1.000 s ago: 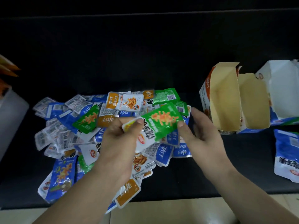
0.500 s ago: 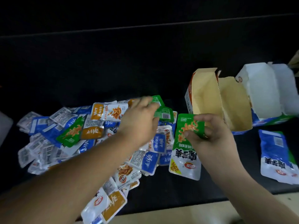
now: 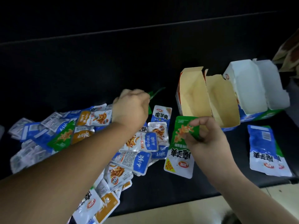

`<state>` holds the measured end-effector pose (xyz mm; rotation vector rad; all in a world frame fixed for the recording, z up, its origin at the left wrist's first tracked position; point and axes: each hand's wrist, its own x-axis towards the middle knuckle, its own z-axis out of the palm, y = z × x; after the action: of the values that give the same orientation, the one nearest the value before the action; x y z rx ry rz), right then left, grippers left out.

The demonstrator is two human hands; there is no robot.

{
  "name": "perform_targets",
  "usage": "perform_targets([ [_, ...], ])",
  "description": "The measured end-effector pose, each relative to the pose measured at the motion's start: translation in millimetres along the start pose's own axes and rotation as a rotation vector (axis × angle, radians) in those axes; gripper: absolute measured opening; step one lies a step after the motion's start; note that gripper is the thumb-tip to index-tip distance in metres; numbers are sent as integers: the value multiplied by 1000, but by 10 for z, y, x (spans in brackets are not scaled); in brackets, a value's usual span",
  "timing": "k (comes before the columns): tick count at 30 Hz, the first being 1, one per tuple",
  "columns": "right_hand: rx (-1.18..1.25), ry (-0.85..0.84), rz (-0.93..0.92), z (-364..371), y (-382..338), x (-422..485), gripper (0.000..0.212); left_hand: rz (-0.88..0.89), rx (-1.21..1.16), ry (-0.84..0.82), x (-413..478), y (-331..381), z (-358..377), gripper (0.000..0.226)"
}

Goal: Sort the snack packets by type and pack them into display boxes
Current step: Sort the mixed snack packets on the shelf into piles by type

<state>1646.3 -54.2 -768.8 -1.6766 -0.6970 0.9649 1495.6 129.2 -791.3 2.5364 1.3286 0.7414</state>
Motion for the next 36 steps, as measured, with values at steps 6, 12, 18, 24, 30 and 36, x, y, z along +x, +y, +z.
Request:
perform_targets([
  [6, 39, 133, -112, -27, -97, 15, 45, -291, -765, 185, -236, 433, -762, 19],
  [12, 254, 108, -100, 88, -300, -52, 61, -568, -867, 90, -806, 454, -828, 11],
  [18, 166, -83, -37, 356, -232, -198, 29, -762, -1079, -111, -1124, 581, -737, 14],
  [24, 319, -214, 168, 406, -124, -259, 24, -869, -1260, -85, -1189, 541, -746, 24],
  [30, 339, -123, 269, 355, -39, -213, 16, -1012, -1258, -6, -1206, 415, -768, 24],
  [36, 230, -129, 229, 316, -4, -232, 18, -1014, -1147, -50, -1225, 454, -760, 22],
])
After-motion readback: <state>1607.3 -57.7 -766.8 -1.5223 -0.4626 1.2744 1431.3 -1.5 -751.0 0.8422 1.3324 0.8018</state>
